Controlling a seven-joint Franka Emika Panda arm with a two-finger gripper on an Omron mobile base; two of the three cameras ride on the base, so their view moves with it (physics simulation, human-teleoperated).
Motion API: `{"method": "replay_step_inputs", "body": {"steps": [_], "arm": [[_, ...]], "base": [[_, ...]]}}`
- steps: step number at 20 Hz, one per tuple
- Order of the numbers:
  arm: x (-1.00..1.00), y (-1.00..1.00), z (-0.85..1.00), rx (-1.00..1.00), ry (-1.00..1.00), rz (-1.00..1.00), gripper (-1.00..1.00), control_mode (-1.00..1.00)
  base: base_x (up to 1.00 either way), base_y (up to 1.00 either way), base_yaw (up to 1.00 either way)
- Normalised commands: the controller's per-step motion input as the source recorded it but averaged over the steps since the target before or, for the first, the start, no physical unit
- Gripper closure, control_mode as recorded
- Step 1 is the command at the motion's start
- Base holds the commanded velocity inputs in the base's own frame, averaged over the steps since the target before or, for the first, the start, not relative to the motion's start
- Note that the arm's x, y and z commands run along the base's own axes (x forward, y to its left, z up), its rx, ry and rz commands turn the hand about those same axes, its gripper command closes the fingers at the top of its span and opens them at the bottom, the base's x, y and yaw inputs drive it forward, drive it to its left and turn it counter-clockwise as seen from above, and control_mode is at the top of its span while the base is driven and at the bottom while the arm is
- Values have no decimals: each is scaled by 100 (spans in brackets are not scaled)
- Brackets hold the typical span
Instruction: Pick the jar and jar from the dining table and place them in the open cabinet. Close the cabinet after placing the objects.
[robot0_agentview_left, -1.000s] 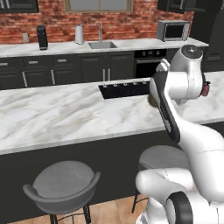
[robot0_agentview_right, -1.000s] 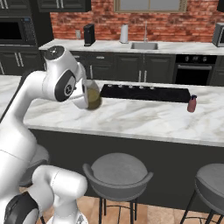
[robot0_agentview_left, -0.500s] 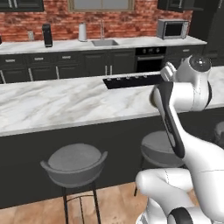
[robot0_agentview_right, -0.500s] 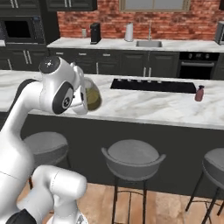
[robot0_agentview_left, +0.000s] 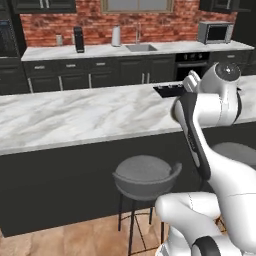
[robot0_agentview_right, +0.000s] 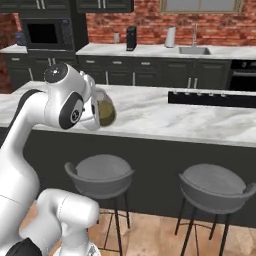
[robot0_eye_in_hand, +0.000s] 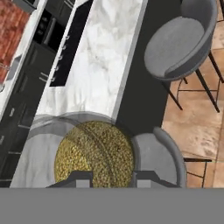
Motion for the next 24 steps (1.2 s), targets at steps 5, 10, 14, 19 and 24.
{"method": "replay_step_inputs", "body": {"steps": [5,10,14,19,24], "arm": [[0,0,0,0,0,0,100,100],[0,0,0,0,0,0,100,100],[0,0,0,0,0,0,100,100],[0,0,0,0,0,0,100,100],[0,0,0,0,0,0,100,100]], "base": [[-15,100,0],[-13,100,0],[-10,100,0],[-4,100,0],[1,100,0]]}}
